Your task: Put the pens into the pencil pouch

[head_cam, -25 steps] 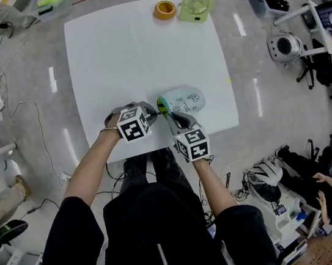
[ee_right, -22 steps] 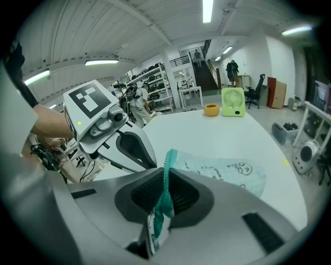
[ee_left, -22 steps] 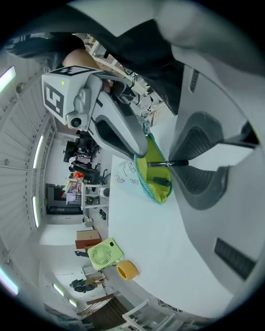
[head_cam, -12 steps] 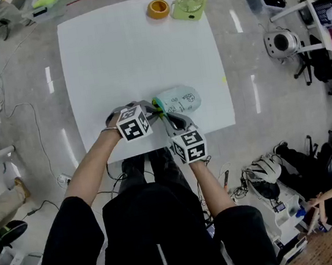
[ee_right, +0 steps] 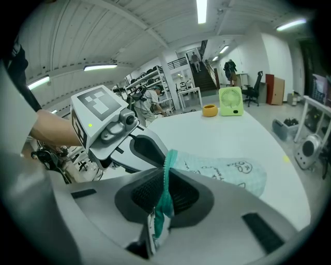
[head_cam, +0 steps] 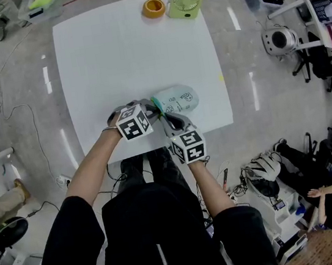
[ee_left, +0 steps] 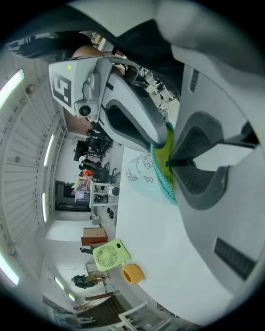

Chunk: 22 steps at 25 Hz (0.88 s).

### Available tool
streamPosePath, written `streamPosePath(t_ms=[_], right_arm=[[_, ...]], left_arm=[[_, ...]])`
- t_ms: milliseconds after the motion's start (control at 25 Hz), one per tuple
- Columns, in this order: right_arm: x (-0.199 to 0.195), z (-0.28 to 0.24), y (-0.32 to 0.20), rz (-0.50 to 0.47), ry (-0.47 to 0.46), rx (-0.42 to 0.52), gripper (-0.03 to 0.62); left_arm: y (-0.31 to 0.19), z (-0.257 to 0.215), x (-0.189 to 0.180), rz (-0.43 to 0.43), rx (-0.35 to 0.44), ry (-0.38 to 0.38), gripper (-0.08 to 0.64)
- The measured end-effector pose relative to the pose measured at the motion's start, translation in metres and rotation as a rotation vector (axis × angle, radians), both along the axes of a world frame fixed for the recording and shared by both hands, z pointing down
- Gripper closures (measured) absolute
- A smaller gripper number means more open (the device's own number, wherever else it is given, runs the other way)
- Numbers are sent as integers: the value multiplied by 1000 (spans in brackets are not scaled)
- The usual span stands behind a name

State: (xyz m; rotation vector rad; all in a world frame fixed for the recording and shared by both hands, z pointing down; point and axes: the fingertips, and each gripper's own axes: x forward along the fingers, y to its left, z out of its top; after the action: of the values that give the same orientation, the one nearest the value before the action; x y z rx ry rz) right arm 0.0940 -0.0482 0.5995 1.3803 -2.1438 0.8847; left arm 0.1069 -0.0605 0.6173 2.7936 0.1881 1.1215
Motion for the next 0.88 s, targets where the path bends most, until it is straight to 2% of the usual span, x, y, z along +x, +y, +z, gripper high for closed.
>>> streamPosePath(t_ms=[520,880], right_arm=[[10,-1,-2,14,-7,0,555],[12,3,-4,24,0,2,555]], left_arm=[[-10,5,19,-71,-12,67,511],[-14,2,7,-112,-20,78,509]])
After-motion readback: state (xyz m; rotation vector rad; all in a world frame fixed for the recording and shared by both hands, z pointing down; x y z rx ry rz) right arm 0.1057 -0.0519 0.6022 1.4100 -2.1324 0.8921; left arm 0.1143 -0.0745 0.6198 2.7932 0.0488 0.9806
